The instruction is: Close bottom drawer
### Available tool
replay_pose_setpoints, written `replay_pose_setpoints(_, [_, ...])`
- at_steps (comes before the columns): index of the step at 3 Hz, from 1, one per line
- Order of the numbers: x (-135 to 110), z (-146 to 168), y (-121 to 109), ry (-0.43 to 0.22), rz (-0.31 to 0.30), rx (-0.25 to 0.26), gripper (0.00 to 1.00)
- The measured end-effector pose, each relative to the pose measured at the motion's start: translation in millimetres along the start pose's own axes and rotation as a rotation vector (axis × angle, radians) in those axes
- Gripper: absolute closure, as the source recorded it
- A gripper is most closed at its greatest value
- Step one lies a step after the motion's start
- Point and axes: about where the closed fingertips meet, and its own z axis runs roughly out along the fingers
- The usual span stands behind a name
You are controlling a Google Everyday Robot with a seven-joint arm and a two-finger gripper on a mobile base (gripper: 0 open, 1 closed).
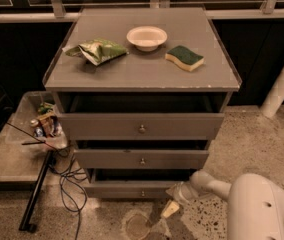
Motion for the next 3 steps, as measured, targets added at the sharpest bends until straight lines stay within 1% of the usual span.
replay_pose_setpoints(1, [0.9, -0.2, 2.8, 0.000, 0.000, 0.000, 0.18])
replay_pose_setpoints(2, [-18.7, 1.9, -34.0, -0.006, -0.001, 0.039, 0.09])
replay_pose_setpoints(3, [-16.7, 0.8, -26.7, -0.007, -0.001, 0.043, 0.00])
